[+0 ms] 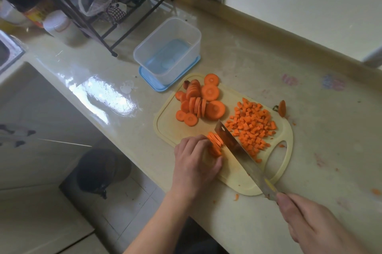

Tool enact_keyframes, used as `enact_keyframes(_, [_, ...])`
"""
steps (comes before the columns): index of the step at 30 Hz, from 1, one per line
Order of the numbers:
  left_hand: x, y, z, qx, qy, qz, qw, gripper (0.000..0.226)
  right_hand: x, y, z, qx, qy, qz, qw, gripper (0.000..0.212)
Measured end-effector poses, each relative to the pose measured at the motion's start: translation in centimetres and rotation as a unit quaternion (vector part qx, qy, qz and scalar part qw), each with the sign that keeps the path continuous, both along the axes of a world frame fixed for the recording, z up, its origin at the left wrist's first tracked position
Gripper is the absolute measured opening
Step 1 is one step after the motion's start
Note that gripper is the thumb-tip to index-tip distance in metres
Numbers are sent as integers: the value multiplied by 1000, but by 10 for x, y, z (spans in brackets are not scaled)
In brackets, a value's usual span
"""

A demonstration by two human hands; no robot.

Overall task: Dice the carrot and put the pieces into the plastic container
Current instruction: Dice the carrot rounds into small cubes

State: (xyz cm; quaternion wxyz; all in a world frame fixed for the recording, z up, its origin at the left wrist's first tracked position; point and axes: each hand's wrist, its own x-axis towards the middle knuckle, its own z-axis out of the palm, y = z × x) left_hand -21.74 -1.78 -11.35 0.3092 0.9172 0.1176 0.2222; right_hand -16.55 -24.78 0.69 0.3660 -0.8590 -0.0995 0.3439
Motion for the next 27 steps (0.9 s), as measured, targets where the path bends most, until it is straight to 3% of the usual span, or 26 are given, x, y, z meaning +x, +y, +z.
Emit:
enact_keyframes(8, [-8,7,-1,-43,17,-4,999,37,1,-2,1,-4,6,-3,1000,27])
enact_keyframes(27, [8,-8,5,-101,48,96,989,25,2,-3,-2,-7,7,1,1000,27])
